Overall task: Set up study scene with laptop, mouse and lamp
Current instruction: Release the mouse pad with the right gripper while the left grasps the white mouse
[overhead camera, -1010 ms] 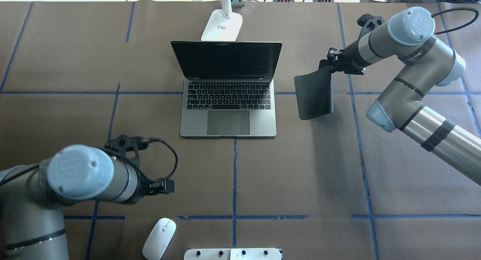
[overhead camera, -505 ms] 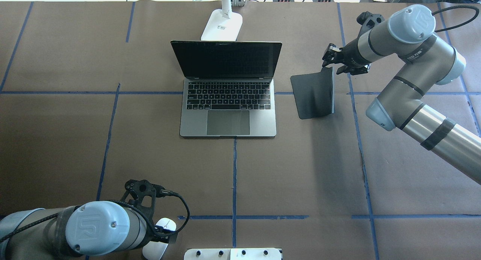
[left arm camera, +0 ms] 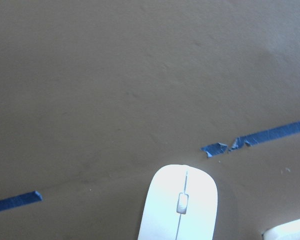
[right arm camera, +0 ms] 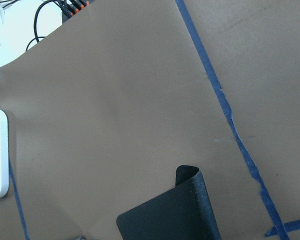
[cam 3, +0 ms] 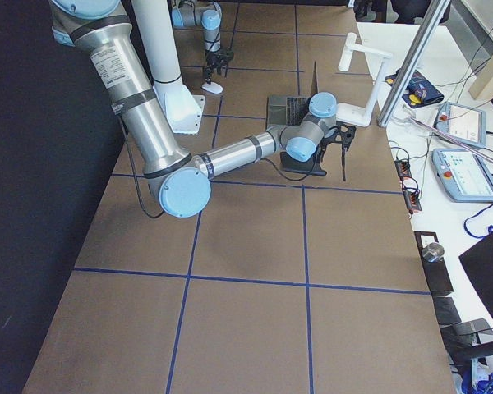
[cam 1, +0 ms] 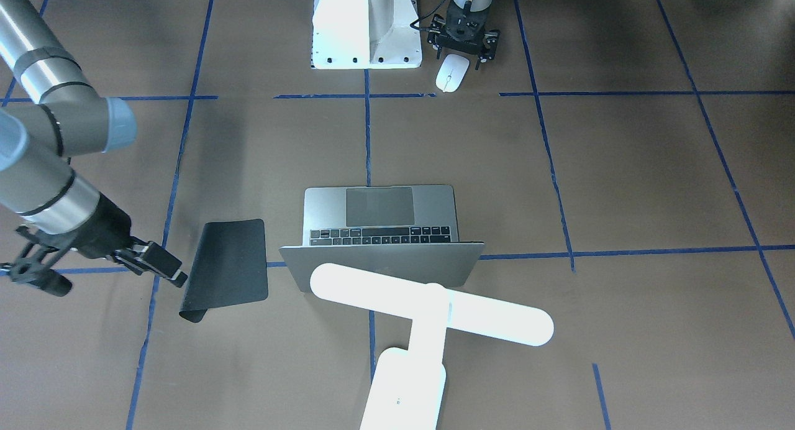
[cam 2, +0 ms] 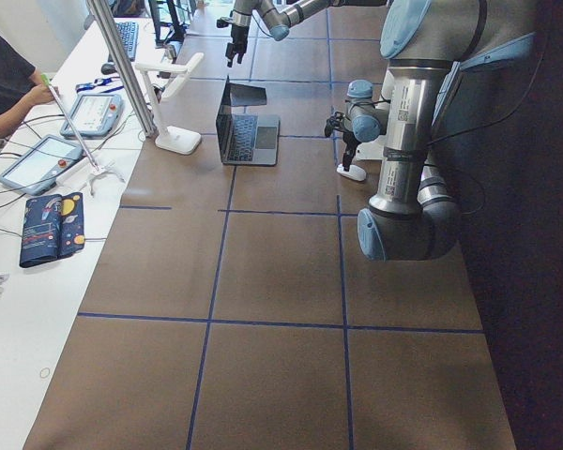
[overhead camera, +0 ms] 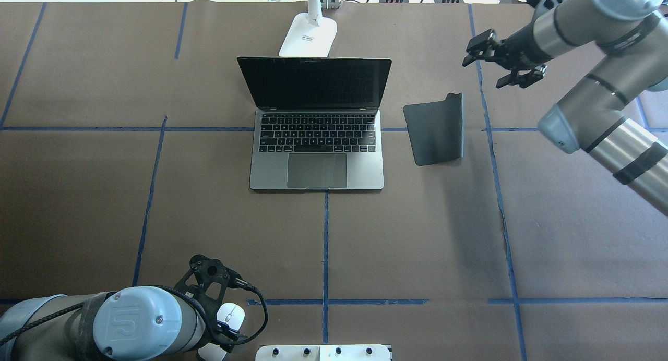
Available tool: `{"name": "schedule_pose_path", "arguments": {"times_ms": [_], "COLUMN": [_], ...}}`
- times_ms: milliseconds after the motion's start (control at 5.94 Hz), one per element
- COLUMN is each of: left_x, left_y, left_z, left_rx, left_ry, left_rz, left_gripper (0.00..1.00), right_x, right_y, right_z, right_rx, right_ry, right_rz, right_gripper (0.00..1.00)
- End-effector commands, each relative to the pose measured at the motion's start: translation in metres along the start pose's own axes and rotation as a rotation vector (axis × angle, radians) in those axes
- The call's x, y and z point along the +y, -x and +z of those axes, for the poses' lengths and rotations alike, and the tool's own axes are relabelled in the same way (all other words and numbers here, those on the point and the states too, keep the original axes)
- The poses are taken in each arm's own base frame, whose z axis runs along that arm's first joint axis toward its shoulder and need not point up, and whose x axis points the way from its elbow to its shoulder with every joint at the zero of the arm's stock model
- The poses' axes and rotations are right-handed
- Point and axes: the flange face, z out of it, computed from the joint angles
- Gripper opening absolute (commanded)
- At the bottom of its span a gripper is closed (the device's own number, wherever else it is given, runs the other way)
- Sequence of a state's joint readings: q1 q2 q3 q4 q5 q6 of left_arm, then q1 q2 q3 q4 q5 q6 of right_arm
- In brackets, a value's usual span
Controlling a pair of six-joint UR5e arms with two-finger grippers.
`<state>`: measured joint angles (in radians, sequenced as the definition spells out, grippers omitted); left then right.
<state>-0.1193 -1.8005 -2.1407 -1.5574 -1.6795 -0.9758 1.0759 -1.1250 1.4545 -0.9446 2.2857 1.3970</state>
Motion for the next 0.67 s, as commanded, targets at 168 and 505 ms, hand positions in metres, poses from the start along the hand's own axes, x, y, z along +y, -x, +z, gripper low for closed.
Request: {"name": "schedule_pose_path", "arguments": {"times_ms": [168, 505], "left_x": [-0.003, -0.002], "left_y": [0.000, 0.002], "left_z": [0.037, 0.041], "left_rx": [0.038, 0.042], "left_ry": [-0.024, -0.027], "left_rz": [0.050, 0.050], "left_gripper": [1.00, 1.00], "right_x": [-0.007, -0.005], "right_y": [-0.003, 0.000], "right_z": [-0.028, -0.030], "right_rx": [-0.031, -0.036], "right_ry": [0.017, 0.016], "right_rz": [0.005, 0.000], "right_gripper": [1.00, 1.00]}}
